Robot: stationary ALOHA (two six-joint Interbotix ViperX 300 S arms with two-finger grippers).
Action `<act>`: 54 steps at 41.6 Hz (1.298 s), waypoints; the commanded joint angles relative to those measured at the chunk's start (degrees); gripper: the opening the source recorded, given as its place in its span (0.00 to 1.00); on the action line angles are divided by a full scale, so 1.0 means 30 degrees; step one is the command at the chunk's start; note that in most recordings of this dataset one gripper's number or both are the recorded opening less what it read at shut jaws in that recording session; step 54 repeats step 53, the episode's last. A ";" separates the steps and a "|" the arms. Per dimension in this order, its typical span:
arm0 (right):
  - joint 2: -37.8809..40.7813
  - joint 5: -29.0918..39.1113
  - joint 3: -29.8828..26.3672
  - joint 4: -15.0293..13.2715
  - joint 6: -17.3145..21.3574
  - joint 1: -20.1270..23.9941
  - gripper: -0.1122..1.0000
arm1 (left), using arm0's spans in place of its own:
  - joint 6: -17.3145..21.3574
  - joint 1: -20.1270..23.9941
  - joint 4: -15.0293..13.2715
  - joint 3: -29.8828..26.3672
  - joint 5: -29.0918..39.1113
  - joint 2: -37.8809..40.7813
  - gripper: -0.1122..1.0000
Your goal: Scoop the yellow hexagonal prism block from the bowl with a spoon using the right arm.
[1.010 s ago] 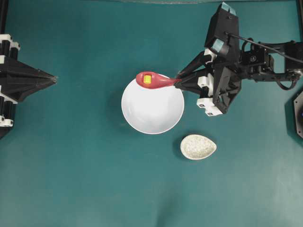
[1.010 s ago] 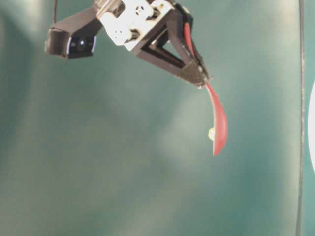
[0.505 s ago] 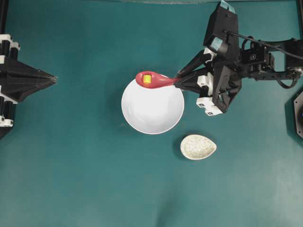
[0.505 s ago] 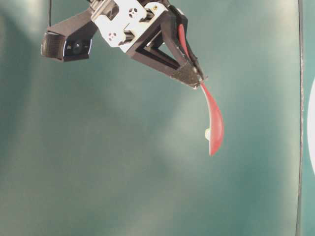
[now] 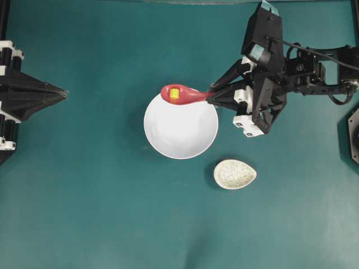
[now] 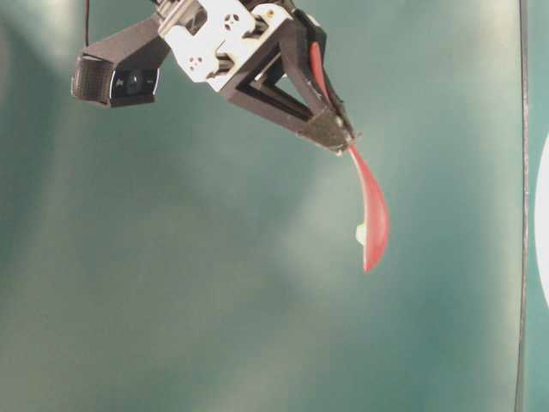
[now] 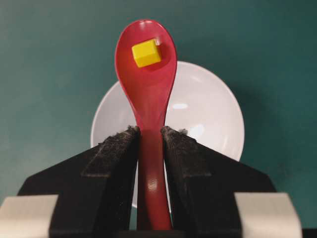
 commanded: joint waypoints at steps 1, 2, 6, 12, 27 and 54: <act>-0.0439 -0.0146 -0.0410 -0.0059 -0.0029 0.0000 0.31 | 0.0029 0.0029 0.0059 -0.0322 -0.0088 0.0146 0.10; -0.0439 -0.0146 -0.0381 -0.0059 -0.0029 0.0000 0.31 | 0.0029 0.0029 0.0029 -0.0322 -0.0088 0.0146 0.10; -0.0469 -0.0059 -0.0410 -0.0234 -0.0176 0.0000 0.31 | 0.0029 0.0029 0.0029 -0.0322 -0.0088 0.0146 0.10; -0.0439 0.0088 -0.0381 -0.1055 -0.0469 0.0117 0.31 | 0.0059 0.0029 0.0059 -0.0322 -0.0117 0.0176 0.10; -0.0439 0.0850 -0.0352 -0.2754 -0.1436 0.0205 0.31 | 0.0088 0.0234 0.0146 -0.0322 -0.0088 0.0146 0.10; -0.0439 0.0703 -0.0352 -0.2871 -0.1553 0.0234 0.31 | 0.0088 0.0703 0.0146 -0.0352 -0.0117 0.0146 0.10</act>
